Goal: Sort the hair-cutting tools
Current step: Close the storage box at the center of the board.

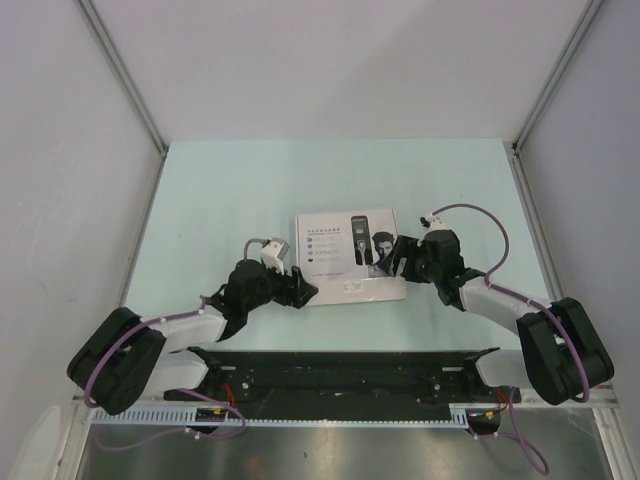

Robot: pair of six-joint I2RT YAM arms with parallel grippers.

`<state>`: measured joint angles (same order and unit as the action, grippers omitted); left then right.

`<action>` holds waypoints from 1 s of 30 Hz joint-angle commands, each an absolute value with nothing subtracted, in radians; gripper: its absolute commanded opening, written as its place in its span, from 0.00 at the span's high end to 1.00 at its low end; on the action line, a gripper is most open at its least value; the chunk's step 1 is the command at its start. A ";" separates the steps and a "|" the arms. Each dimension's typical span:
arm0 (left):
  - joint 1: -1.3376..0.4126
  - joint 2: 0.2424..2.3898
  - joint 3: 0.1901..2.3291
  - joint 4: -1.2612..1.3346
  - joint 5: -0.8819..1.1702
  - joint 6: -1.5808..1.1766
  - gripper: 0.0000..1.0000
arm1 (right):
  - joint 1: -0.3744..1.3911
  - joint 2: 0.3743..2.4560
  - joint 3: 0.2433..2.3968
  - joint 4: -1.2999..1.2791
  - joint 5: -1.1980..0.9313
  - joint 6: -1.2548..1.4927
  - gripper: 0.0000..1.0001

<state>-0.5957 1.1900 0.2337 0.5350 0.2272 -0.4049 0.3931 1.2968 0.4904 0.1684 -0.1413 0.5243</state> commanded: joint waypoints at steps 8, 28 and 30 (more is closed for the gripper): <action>-0.601 1.232 0.272 0.554 0.204 -0.353 0.18 | 0.382 1.327 0.489 0.107 -0.163 0.525 0.19; -0.611 1.198 0.261 0.558 0.336 -0.367 0.26 | 0.371 1.328 0.499 0.087 -0.163 0.541 0.19; -0.611 1.172 0.256 0.558 0.363 -0.373 0.24 | 0.370 1.333 0.503 0.080 -0.161 0.541 0.19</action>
